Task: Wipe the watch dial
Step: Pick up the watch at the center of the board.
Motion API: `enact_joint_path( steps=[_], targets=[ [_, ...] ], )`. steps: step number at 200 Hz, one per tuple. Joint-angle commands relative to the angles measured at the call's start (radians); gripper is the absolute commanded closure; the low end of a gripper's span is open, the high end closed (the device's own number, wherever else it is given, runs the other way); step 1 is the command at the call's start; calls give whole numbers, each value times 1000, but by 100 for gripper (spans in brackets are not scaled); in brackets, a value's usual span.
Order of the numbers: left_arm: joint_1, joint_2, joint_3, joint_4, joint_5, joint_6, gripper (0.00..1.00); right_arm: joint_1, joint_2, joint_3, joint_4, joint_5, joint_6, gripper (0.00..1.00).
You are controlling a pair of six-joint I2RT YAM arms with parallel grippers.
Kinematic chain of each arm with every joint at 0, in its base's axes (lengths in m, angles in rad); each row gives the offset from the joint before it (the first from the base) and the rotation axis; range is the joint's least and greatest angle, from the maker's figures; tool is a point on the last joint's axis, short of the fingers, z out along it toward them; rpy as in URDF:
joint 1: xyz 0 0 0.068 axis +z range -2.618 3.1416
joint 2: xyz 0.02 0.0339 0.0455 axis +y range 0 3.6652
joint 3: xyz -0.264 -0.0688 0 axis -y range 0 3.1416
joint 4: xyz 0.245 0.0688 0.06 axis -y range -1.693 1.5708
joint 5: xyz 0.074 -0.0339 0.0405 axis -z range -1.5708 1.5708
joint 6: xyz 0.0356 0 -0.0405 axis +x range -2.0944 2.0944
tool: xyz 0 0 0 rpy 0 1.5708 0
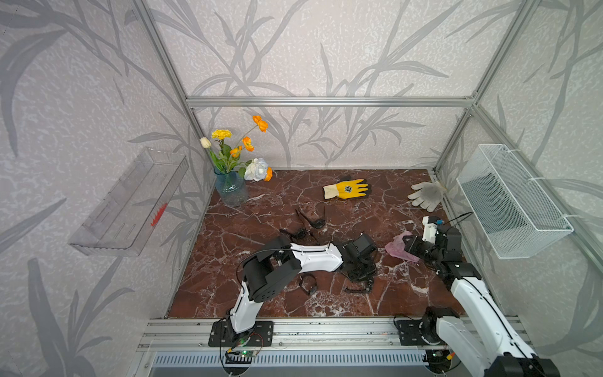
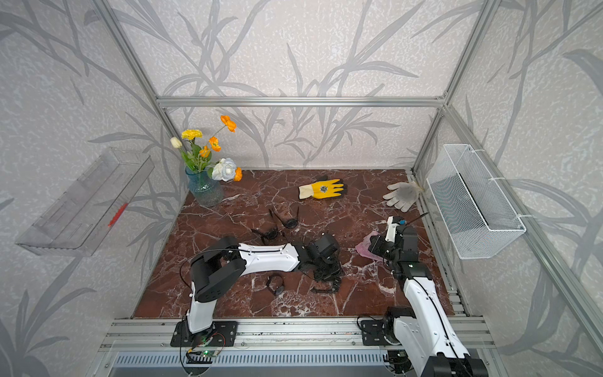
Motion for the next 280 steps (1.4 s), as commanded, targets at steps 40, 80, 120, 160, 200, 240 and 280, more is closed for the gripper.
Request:
enact_joint_path(
  steps=[40, 80, 120, 160, 200, 240, 280],
  targets=[
    [19, 32, -9, 5, -6, -12, 69, -4, -10, -5, 4, -14, -11, 100],
    [20, 30, -5, -2, -5, 0, 82, -3, -11, -5, 2, -15, -12, 100],
    [21, 22, -18, 11, 0, 3, 96, -4, -10, -5, 1, -15, -13, 100],
    [19, -10, -48, 57, 17, -1, 100, -4, -14, -5, -6, -17, -14, 100],
    [40, -122, -133, 206, 51, 28, 100, -4, -57, 14, -53, -50, -20, 100],
    [91, -277, -258, 473, 107, 38, 100, -4, -147, 36, -115, -84, -20, 100],
    [144, -443, -313, 568, 178, 151, 100, -4, -260, 70, -203, -182, -28, 100]
  ],
)
